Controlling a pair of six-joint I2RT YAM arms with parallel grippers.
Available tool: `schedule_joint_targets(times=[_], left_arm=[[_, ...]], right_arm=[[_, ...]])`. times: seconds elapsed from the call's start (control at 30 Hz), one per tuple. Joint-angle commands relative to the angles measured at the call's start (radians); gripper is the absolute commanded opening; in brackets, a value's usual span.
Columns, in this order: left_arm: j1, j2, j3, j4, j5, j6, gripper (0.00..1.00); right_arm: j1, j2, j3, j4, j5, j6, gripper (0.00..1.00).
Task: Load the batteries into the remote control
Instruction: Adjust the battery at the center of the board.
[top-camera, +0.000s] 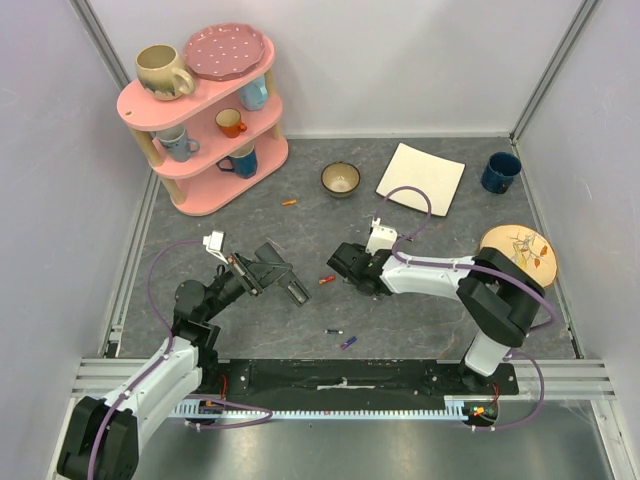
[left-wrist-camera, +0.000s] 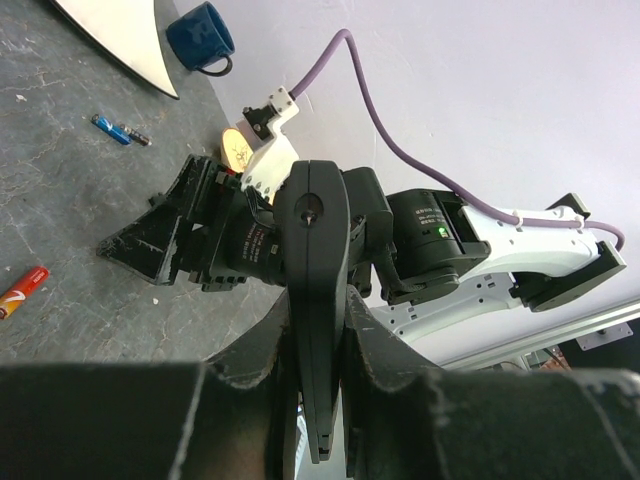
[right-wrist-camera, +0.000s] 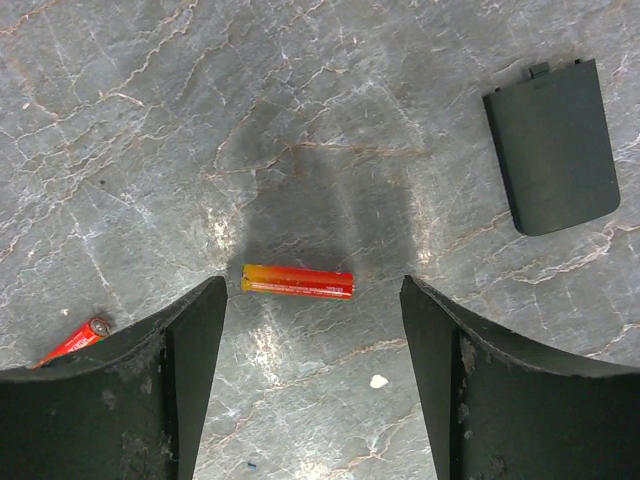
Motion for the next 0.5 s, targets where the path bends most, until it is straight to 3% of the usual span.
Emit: schedule_joint_targets(times=[0.0,0.47], left_arm=[[0.002,-0.010,-0.120,0.022,0.018,-0.008,0.02],[0.002,-0.008,-0.122,0.023,0.017,-0.005,0.02]], right_arm=[[-0.001,0.019,0.046,0.011,0.032,0.018,0.77],[-0.001,0.055,0.047,0.057,0.018,-0.062,0.71]])
